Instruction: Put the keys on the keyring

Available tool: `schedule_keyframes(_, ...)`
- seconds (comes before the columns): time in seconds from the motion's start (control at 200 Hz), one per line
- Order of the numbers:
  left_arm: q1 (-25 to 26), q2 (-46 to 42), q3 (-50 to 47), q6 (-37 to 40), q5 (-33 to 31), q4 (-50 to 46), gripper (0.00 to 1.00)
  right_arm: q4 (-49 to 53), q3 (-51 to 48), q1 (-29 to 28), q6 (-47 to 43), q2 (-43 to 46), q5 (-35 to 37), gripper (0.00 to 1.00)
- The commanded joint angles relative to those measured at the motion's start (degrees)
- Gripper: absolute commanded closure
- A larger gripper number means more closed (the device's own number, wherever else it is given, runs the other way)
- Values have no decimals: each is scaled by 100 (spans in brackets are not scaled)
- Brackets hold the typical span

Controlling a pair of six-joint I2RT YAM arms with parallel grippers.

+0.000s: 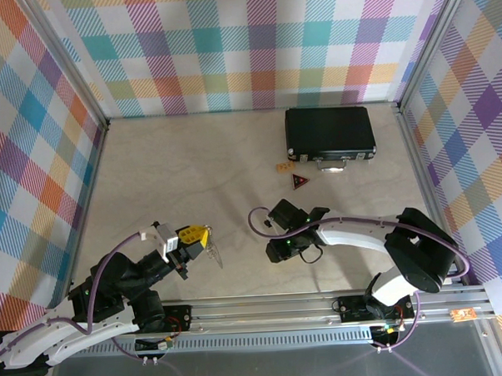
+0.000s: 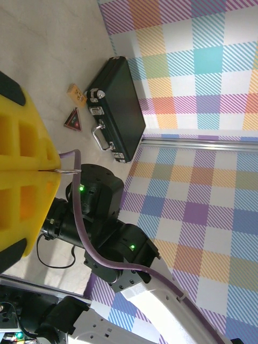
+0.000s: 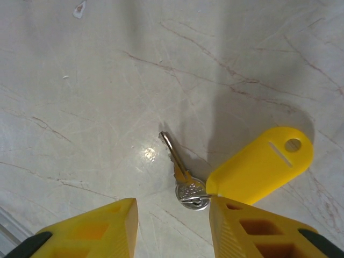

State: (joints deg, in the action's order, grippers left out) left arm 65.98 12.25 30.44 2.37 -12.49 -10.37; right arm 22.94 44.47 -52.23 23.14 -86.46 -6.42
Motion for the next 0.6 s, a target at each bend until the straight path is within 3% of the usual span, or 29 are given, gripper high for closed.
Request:
schedule_keyframes(0.0, 50, -79, -3, 34, 87, 227, 100, 152, 102, -85, -11, 41, 28, 62)
schedule_keyframes(0.46, 48, -74, 15, 28, 80, 219, 100, 485, 167, -166, -271, 310, 387, 62)
schedule_keyframes(0.595, 49, -71, 15, 28, 97, 220, 100, 573, 133, -73, -616, 384, 369, 54)
